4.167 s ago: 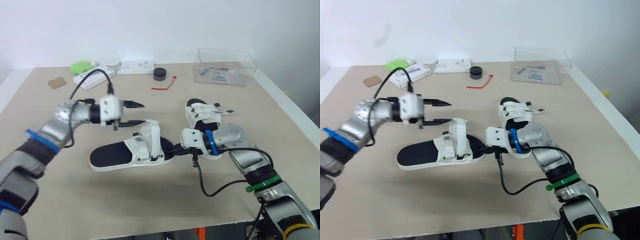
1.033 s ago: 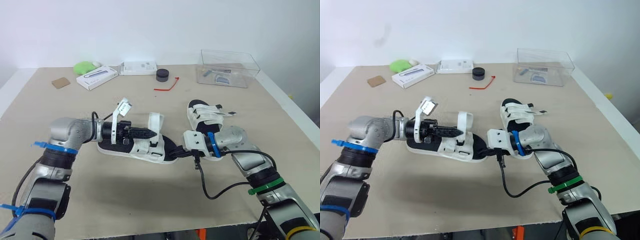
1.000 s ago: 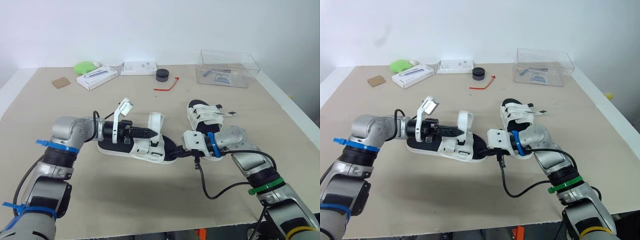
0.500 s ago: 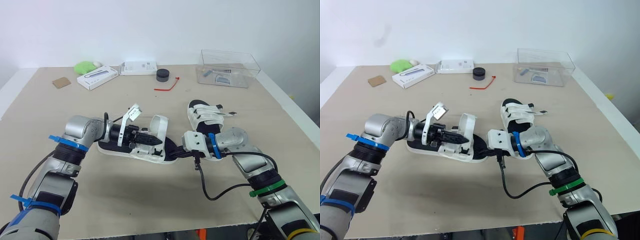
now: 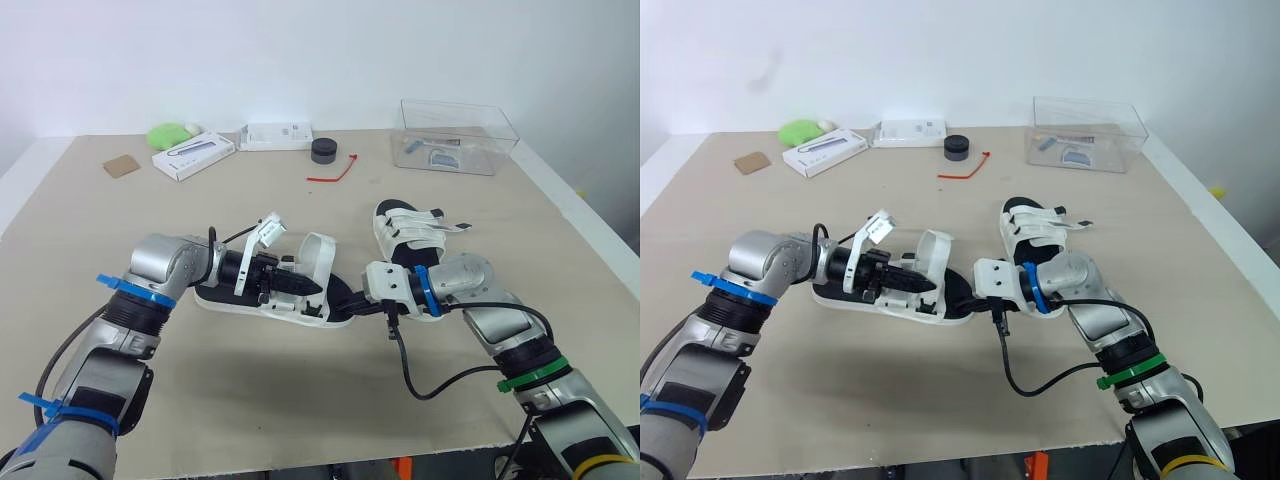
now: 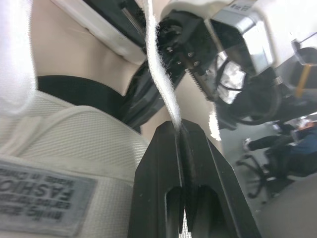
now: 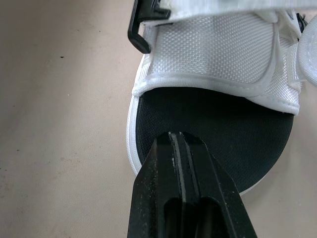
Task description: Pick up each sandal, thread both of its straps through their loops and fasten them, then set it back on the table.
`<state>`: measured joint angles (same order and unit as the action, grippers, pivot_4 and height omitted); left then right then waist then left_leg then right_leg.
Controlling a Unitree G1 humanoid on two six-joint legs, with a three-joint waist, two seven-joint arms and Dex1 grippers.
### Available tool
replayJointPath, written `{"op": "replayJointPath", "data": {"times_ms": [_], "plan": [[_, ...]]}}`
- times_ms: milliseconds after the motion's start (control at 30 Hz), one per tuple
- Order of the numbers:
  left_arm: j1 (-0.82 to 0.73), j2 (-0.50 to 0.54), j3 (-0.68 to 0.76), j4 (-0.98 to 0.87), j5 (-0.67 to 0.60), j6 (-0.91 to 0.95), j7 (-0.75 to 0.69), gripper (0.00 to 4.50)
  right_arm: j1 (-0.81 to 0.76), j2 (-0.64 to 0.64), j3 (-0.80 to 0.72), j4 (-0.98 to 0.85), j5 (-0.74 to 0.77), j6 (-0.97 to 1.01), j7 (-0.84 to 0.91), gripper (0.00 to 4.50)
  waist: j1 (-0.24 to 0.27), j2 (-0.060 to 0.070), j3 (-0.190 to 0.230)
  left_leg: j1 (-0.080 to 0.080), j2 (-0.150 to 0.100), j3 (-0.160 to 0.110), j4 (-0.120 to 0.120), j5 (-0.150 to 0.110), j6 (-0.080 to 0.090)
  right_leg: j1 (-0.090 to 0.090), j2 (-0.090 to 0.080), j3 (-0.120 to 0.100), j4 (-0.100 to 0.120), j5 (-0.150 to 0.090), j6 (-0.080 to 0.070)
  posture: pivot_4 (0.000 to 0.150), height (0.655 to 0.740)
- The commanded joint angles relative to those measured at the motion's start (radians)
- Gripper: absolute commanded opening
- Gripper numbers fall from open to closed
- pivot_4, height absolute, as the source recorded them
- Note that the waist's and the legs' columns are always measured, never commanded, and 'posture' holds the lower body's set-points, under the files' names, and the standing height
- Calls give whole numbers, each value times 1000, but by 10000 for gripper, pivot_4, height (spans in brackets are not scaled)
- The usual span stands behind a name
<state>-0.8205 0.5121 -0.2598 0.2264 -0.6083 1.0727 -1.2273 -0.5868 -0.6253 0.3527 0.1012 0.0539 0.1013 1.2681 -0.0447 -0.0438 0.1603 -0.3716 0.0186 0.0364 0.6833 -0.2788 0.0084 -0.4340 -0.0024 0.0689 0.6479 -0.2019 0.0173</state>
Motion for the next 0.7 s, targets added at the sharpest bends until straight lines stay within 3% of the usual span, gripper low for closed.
{"op": "replayJointPath", "data": {"times_ms": [33, 700], "plan": [[20, -2, -20, -39, 22, -26, 0, 801, 22, -7, 37, 35, -41, 11, 8, 0, 0, 0, 0, 0, 0, 0, 0, 0, 0, 0, 0, 0, 0, 0, 0, 1500, 7400], [70, -16, -26, -85, 74, -131, -9, 801, 24, -14, 37, 31, -42, 7, 15, 0, 0, 0, 0, 0, 0, 0, 0, 0, 0, 0, 0, 0, 0, 0, 0, 1500, 7400]]}}
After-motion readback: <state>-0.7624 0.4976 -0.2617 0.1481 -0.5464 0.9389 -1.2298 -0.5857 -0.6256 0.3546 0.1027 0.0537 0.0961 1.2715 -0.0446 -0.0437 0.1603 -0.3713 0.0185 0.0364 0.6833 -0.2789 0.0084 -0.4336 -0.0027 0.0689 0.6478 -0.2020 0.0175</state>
